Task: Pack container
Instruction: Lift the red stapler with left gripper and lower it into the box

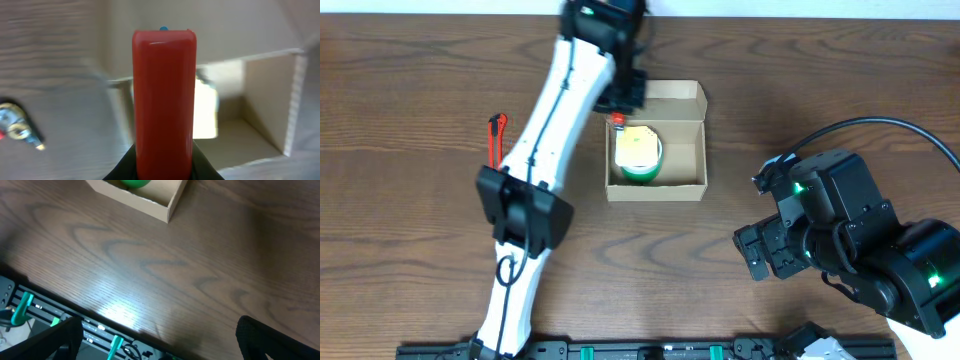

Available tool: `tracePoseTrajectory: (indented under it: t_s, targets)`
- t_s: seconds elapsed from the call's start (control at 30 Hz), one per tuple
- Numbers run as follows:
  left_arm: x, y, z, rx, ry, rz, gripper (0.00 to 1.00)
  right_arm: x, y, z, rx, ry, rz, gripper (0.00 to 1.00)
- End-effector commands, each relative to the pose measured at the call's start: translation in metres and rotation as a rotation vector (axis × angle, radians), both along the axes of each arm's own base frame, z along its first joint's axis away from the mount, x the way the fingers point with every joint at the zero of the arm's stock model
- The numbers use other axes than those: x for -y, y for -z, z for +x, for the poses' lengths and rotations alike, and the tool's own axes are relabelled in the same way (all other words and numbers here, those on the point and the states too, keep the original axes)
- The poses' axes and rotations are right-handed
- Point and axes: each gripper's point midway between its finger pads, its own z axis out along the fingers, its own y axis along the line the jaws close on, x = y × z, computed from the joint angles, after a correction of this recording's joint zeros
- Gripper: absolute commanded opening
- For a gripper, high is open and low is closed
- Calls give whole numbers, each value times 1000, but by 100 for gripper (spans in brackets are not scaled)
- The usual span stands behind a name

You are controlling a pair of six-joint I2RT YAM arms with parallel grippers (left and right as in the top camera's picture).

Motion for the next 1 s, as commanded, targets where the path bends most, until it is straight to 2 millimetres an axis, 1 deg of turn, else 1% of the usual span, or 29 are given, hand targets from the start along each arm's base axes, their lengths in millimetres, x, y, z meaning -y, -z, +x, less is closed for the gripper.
tracePoseTrajectory:
  t_s: [0.0,0.1,0.23,0.3,0.37,0.43,0.6,0.7,0.73,0.87,0.97]
  targets:
    - [26,-26,-13,76,32,-11,6,2,1,0,2,-5,-12,99]
    - [44,-25,-21,82,35,-23,6,2,1,0,3,-4,-13,99]
    - [57,-26,-25,82,27,-53,6,2,1,0,3,-4,-13,99]
    - [63,-26,-30,66,29,-70,6,2,1,0,3,-4,-13,99]
    - [67,-21,-34,51,9,-67,6,2,1,0,3,-4,-13,99]
    - [72,-12,-40,20,-20,-59,6,2,1,0,3,-4,-13,99]
    - [91,11,-58,-45,-8,-68,6,2,1,0,3,-4,-13,99]
    - [100,14,-64,-47,-15,-68,6,2,1,0,3,-4,-13,99]
    - [103,15,-66,-45,-20,-63,6,2,1,0,3,-4,-13,99]
    - [101,19,-71,-42,-82,-20,6,2,1,0,3,-4,-13,99]
    - [102,27,-72,-55,-97,-17,6,2,1,0,2,-5,-12,99]
